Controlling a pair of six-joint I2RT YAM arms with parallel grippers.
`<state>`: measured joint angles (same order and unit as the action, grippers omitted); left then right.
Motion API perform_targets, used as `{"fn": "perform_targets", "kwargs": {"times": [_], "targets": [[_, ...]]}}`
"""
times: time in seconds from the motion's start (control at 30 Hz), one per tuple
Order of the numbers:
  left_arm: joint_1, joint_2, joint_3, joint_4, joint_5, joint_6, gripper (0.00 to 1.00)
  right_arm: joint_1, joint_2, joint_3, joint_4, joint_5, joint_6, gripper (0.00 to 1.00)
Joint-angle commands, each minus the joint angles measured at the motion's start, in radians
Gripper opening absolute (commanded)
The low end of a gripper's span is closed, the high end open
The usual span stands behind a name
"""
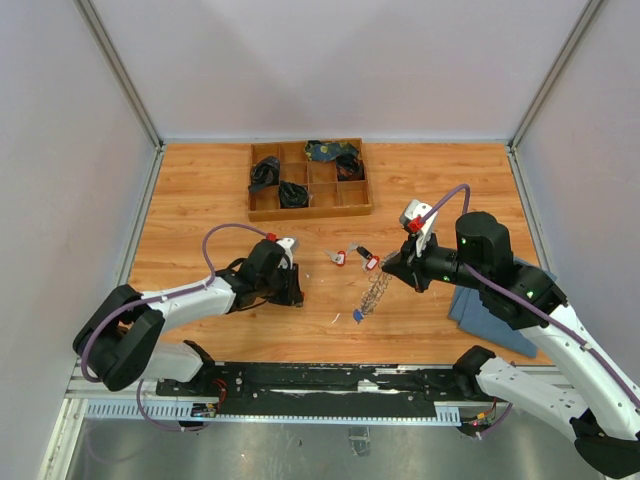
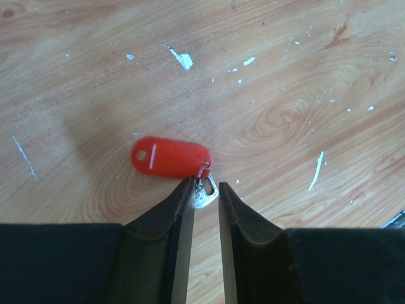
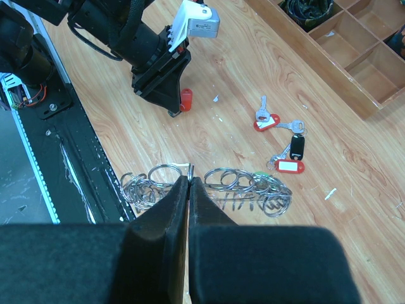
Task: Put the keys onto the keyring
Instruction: Pick up the key from the center of the board.
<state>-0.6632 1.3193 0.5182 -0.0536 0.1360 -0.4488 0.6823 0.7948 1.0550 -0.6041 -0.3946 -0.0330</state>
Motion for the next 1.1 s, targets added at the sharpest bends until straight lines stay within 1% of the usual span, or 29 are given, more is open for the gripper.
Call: {"fn": "perform_targets", "kwargs": {"times": [0.0, 0.27, 0.67, 0.73, 0.87, 1.0, 1.07], "targets": [[0.008, 0.013, 0.029, 0.030, 0.008, 0.016, 0.26, -0.018, -0.020, 0.000, 0.032, -0.007, 0.010, 0.01], [0.007, 0.028, 0.029, 0.034, 0.010, 0.019, 0.23, -0.018, -0.022, 0.002, 0.026, -0.005, 0.010, 0.01], [0.008, -0.016, 0.034, 0.047, 0.047, 0.034, 0.02, -0.017, -0.020, -0.001, 0.026, -0.001, 0.010, 0.01], [0.007, -0.045, 0.035, 0.047, 0.053, 0.046, 0.01, -0.018, -0.021, -0.001, 0.026, -0.001, 0.010, 0.01], [0.007, -0.154, 0.038, 0.047, 0.056, 0.081, 0.00, -0.017, -0.019, 0.002, 0.027, -0.010, 0.009, 0.01], [-0.003, -0.276, 0.085, -0.014, 0.020, 0.143, 0.01, -0.018, -0.025, -0.005, 0.062, -0.047, 0.002, 0.01], [-0.018, -0.332, 0.087, 0.012, 0.039, 0.145, 0.00, -0.017, -0.034, -0.013, 0.089, -0.075, -0.008, 0.00]]}}
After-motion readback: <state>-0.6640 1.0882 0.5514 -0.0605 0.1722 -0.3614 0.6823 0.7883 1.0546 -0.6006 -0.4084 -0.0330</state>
